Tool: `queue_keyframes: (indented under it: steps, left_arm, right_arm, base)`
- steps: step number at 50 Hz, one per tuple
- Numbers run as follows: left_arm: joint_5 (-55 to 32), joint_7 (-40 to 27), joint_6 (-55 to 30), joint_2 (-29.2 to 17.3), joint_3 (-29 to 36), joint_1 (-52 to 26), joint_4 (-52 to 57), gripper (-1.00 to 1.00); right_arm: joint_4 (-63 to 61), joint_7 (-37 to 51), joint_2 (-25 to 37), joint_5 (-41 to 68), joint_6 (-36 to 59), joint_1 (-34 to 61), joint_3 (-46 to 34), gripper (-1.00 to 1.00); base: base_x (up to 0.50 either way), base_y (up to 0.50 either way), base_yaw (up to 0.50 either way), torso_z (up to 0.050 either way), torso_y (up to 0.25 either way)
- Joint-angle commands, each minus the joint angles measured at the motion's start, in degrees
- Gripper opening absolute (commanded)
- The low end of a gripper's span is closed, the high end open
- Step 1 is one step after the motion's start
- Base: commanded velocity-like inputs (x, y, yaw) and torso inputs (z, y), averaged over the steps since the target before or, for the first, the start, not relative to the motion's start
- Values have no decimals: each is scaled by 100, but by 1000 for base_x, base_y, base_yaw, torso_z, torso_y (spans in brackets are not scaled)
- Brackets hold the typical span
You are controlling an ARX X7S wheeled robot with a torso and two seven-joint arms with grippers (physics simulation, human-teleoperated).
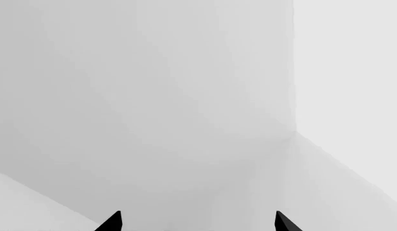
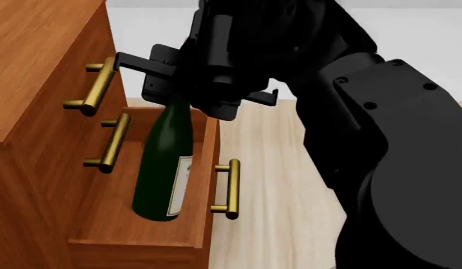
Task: Put the wine bottle in the bottom drawer of the cabinet.
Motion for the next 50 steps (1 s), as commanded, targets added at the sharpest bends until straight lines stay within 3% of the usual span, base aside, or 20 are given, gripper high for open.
queue_keyframes:
  steps: [1, 19, 27, 31, 34, 45, 50]
  left_arm:
    - [-44, 36, 22, 4, 5, -7, 17, 100]
    - [-149, -110, 2, -190, 172, -143, -55, 100]
    - [-77, 117, 37, 2, 60, 20, -5, 100]
    - [-206, -141, -2, -235, 174, -140, -57, 100]
    - [-112, 76, 30, -41, 67, 10, -1, 100]
    - [-204, -98, -2, -245, 207, -116, -61, 100]
    - [-154, 103, 24, -64, 82, 35, 1, 100]
  right_arm:
    - [-49, -304, -16, 268, -268, -66, -477, -100]
    - [-343, -297, -17, -141, -614, -203, -359, -100]
    - [-479, -315, -17, -392, -718, -320, -319, -100]
    - [-518, -318, -17, -437, -714, -372, -307, -100]
    - [-530, -325, -17, -436, -717, -395, -302, -100]
    - [-691, -403, -17, -595, -819, -499, -262, -100]
    - [-741, -448, -17, -731, -878, -499, -250, -100]
  base:
    - [0, 0, 0, 0, 0]
    - [0, 0, 0, 1, 1]
    - [0, 0, 0, 0, 0]
    - [0, 0, 0, 0, 0]
    - [0, 0, 0, 0, 0]
    - [0, 0, 0, 1, 1]
    - [0, 0, 0, 0, 0]
